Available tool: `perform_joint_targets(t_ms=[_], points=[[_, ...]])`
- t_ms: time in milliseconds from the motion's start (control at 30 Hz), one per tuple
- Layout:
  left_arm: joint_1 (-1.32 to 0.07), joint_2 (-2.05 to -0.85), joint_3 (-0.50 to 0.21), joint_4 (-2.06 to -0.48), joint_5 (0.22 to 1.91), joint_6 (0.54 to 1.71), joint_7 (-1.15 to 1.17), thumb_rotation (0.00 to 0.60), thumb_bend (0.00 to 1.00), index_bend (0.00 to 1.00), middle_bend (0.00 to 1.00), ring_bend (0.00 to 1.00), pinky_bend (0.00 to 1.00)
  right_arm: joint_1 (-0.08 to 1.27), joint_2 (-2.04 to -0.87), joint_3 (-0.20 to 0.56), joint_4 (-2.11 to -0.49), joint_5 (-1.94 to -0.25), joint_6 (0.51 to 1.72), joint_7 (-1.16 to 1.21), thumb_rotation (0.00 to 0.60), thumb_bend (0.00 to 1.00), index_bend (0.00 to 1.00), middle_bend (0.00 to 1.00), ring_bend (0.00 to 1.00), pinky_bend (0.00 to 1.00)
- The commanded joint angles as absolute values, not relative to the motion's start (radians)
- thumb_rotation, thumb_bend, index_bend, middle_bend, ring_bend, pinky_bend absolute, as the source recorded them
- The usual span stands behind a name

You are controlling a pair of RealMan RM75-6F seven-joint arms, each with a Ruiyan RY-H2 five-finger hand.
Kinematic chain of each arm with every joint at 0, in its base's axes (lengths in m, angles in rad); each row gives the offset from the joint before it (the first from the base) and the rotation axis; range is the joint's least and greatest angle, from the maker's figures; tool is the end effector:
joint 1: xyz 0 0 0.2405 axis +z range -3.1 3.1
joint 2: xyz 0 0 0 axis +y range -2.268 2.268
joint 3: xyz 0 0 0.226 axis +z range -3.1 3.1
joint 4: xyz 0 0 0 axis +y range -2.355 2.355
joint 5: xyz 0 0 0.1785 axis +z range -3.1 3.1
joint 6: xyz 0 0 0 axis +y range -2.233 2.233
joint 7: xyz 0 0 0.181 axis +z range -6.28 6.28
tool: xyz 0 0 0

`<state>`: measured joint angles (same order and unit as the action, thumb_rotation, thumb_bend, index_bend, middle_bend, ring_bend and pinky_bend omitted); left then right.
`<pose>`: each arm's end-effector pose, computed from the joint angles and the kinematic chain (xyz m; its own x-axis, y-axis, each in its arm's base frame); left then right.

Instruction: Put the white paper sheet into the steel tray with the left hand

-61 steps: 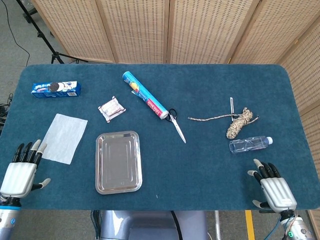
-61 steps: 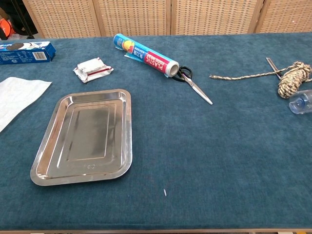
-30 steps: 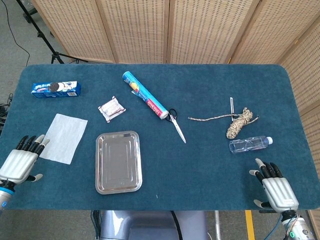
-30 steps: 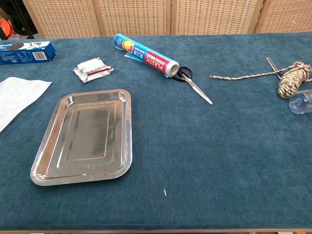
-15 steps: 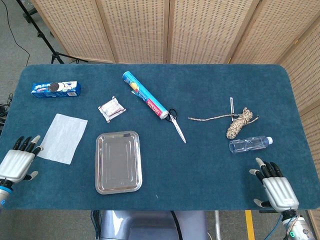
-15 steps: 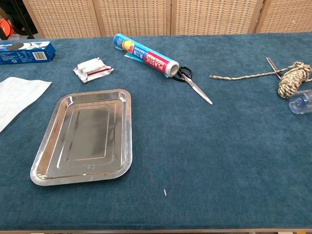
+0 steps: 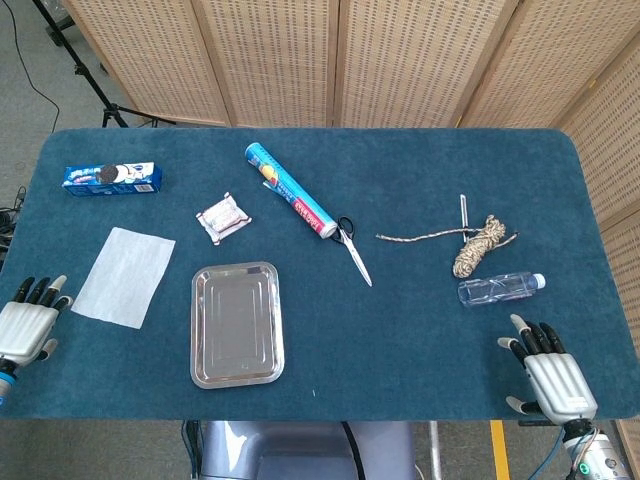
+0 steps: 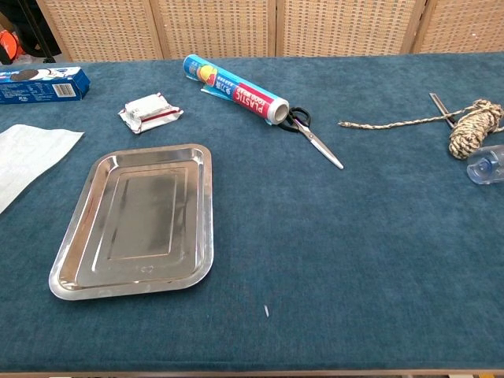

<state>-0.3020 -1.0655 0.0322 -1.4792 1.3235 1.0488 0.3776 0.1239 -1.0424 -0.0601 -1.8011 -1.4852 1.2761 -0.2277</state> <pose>-0.3229 0.2509 0.1450 0.7848 0.3467 0.5137 0.5859 -0.1446 -0.7974 -0.2605 -0.1922 0.1293 0.4964 -0.2989 0.8150 -0.8648 -0.0889 0.4941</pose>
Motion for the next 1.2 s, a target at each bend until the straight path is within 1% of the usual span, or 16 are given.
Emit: perform_joint_targets(t_ms=[33, 233, 433, 833, 1067, 1200], points=[[-0.304, -1.107, 0.032, -1.421, 1.333, 1.056, 0.369, 0.56, 0.31, 0.27, 0.0, 0.0, 0.0, 0.124, -1.043, -0.059, -1.801, -1.485, 1.277, -0.226, 0.6, 0.0, 0.23, 0.0, 0.0, 0.0], [-0.316, -1.184, 0.027, -1.317, 1.346, 1.047, 0.337, 0.561, 0.31, 0.27, 0.0, 0.0, 0.0, 0.123, -1.044, -0.058, -1.798, -1.486, 1.279, -0.223, 0.6, 0.0, 0.23, 0.0, 0.0, 0.0], [-0.331, -1.233, 0.024, -1.252, 1.356, 1.029, 0.295, 0.56, 0.31, 0.27, 0.0, 0.0, 0.0, 0.121, -1.043, -0.055, -1.796, -1.49, 1.287, -0.215, 0.6, 0.0, 0.23, 0.0, 0.0, 0.0], [-0.341, -1.274, 0.028, -1.183, 1.395, 1.047, 0.26, 0.561, 0.31, 0.27, 0.0, 0.0, 0.0, 0.118, -1.045, -0.054, -1.791, -1.497, 1.296, -0.208, 0.6, 0.0, 0.23, 0.0, 0.0, 0.0], [-0.351, -1.267, 0.041, -1.172, 1.403, 1.017, 0.241, 0.561, 0.31, 0.27, 0.0, 0.0, 0.0, 0.116, -1.046, -0.052, -1.79, -1.501, 1.302, -0.204, 0.6, 0.0, 0.23, 0.0, 0.0, 0.0], [-0.352, -1.264, 0.044, -1.169, 1.404, 1.014, 0.242, 0.57, 0.31, 0.27, 0.0, 0.0, 0.0, 0.115, -1.046, -0.052, -1.788, -1.504, 1.304, -0.203, 0.6, 0.0, 0.23, 0.0, 0.0, 0.0]])
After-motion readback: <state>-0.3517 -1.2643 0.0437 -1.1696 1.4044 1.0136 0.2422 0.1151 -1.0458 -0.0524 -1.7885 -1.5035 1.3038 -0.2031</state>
